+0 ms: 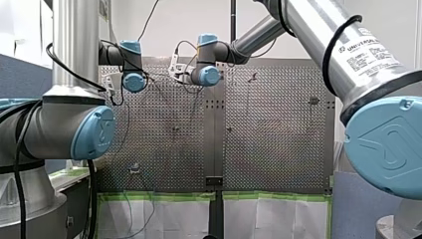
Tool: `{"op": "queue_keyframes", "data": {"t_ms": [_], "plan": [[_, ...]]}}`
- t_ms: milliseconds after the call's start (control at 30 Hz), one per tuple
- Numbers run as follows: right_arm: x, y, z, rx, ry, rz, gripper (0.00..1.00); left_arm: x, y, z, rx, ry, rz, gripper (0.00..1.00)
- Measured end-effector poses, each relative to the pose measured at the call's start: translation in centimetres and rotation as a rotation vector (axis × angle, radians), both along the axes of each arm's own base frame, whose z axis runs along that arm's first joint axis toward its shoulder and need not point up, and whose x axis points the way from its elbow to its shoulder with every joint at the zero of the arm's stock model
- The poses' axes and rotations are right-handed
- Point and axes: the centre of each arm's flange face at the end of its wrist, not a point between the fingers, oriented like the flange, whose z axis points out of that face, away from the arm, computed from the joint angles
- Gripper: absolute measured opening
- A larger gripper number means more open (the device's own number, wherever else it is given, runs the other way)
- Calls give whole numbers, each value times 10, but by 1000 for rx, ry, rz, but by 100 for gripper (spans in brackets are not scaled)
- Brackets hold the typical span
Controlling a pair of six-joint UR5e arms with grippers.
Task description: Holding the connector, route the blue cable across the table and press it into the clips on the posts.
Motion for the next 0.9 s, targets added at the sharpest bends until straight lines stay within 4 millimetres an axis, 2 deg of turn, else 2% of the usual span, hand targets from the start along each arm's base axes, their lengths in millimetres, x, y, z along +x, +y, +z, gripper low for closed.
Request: {"op": "queue_keyframes", "data": {"t_ms": [467,600,900], "plan": [[-8,-16,2,9,-11,-20,0,45,17,-11,5,-5,-45,0],[-10,-20,3,9,-12,-25,0,59,20,-20,5,-1,-74,0],[-12,-24,5,9,-13,-32,0,72,30,-30,-20,-14,-110,0]]}}
